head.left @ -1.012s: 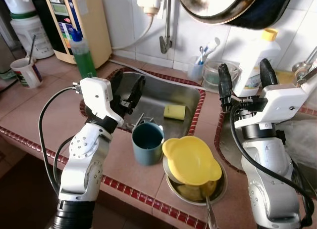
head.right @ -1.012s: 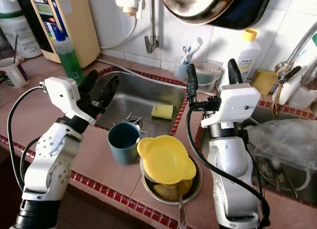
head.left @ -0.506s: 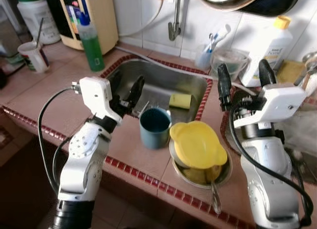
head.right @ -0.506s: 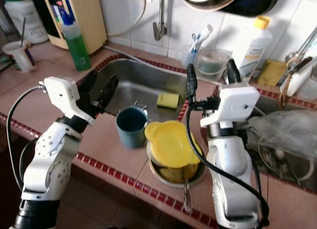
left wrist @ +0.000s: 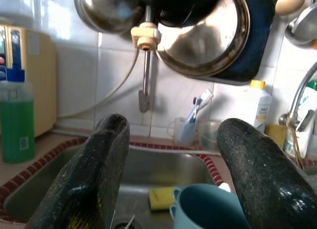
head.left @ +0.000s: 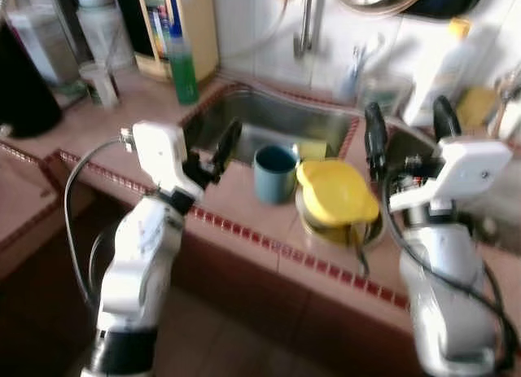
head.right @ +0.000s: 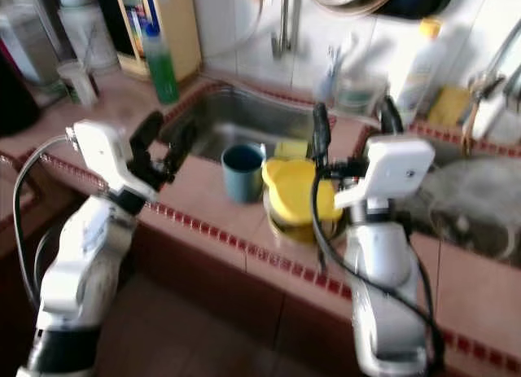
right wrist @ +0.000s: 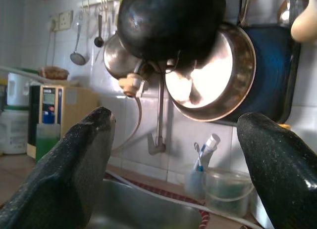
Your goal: Kitchen organization
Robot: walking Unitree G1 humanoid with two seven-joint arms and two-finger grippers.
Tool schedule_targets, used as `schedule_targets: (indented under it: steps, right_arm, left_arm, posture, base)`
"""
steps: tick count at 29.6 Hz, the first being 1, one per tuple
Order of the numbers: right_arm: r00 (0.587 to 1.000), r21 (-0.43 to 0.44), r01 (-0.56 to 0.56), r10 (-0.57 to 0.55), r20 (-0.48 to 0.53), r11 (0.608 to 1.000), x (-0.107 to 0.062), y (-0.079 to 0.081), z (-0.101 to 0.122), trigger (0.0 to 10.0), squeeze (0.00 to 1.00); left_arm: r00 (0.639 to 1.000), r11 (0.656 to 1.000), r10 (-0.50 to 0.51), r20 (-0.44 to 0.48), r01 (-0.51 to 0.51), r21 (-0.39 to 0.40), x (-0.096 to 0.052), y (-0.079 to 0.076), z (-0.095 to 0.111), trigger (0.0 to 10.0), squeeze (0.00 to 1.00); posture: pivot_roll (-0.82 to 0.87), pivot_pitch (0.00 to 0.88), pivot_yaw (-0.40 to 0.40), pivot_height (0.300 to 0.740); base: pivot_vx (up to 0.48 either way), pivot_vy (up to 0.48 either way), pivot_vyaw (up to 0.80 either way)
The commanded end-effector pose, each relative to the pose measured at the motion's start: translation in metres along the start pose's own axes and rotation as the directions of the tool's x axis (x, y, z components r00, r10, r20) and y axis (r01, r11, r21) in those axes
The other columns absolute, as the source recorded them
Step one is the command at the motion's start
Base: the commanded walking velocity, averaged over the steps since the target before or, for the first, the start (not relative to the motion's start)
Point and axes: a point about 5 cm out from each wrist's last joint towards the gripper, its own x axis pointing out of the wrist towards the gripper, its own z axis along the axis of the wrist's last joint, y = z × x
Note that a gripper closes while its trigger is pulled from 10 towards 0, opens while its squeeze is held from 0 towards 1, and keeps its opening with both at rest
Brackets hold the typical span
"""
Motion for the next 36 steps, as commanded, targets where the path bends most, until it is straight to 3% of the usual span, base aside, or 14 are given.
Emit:
schedule_targets:
  steps: [1, 27, 32, 34, 36]
  right_arm:
    - [1.000, -0.004, 0.015, -0.015, 0.007, 1.000, 0.0014, -0.0052, 0.0040, 10.0, 0.00]
    - [1.000, -0.010, 0.017, -0.017, -0.015, 1.000, 0.0035, -0.0055, 0.0005, 10.0, 0.00]
    - [1.000, -0.016, 0.014, -0.014, -0.001, 1.000, 0.0022, -0.0060, 0.0019, 10.0, 0.00]
    - [1.000, -0.018, 0.012, -0.012, -0.001, 1.000, 0.0022, -0.0054, 0.0019, 10.0, 0.00]
    - [1.000, -0.016, 0.006, -0.006, -0.001, 1.000, 0.0022, -0.0047, 0.0019, 10.0, 0.00]
  left_arm:
    - [1.000, 1.000, -0.014, 0.012, 0.014, 0.005, 0.0037, -0.0023, 0.0039, 10.0, 0.00]
    - [0.992, 0.989, -0.123, -0.016, 0.124, 0.084, 0.0070, -0.0021, 0.0047, 10.0, 0.00]
    - [0.992, 0.989, -0.130, -0.003, 0.130, 0.074, 0.0068, -0.0027, 0.0068, 10.0, 0.00]
    - [0.993, 0.992, -0.121, -0.005, 0.121, 0.029, 0.0067, -0.0035, 0.0044, 10.0, 0.00]
    - [0.994, 0.992, -0.112, -0.003, 0.112, 0.058, 0.0067, -0.0027, 0.0052, 10.0, 0.00]
  posture:
    - [-0.17, 0.061, 0.029, 0.740]
    - [-0.17, 0.066, 0.028, 0.740]
    - [-0.17, 0.062, 0.028, 0.740]
    - [-0.17, 0.059, 0.025, 0.740]
    - [-0.17, 0.057, 0.024, 0.740]
  base:
    - [0.000, 0.000, -0.71]
    - [0.000, 0.000, -0.63]
    - [0.000, -0.384, 0.00]
    - [0.000, 0.000, 0.00]
    - [0.000, 0.000, 0.00]
